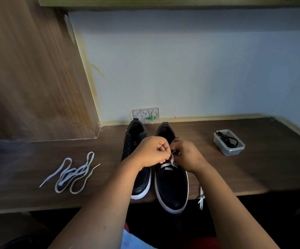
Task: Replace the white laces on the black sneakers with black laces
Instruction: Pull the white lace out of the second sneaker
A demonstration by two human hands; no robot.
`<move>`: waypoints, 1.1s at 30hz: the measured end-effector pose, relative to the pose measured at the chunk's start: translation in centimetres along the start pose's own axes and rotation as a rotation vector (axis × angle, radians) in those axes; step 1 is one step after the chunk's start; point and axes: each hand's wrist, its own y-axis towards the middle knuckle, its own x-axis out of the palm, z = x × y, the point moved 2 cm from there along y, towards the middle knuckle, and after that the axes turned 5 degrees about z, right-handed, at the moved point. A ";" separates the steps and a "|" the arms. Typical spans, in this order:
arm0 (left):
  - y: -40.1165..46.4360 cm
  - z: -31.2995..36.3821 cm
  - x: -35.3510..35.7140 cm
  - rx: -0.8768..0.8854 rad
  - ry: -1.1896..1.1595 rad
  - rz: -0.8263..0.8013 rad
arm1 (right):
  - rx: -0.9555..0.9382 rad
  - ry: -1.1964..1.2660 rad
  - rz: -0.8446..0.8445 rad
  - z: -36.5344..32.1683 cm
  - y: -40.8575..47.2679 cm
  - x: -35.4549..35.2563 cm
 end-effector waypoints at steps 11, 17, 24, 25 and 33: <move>0.7 -0.7 -0.7 0.097 0.077 0.117 | 0.094 0.227 0.129 -1.2 -0.1 -1.8; 0.7 1.6 -1.6 0.289 -0.347 0.392 | 0.053 0.201 -0.013 -0.6 0.0 0.1; 0.4 -0.9 -1.3 0.050 0.104 -0.005 | 0.057 0.539 0.380 -2.2 0.6 -1.5; 0.4 -1.0 -1.1 0.037 0.080 -0.027 | 0.048 0.549 0.406 -2.6 0.7 -1.7; 0.8 2.2 -2.8 0.181 -0.645 0.438 | 0.052 0.180 -0.073 -1.6 -0.1 -0.4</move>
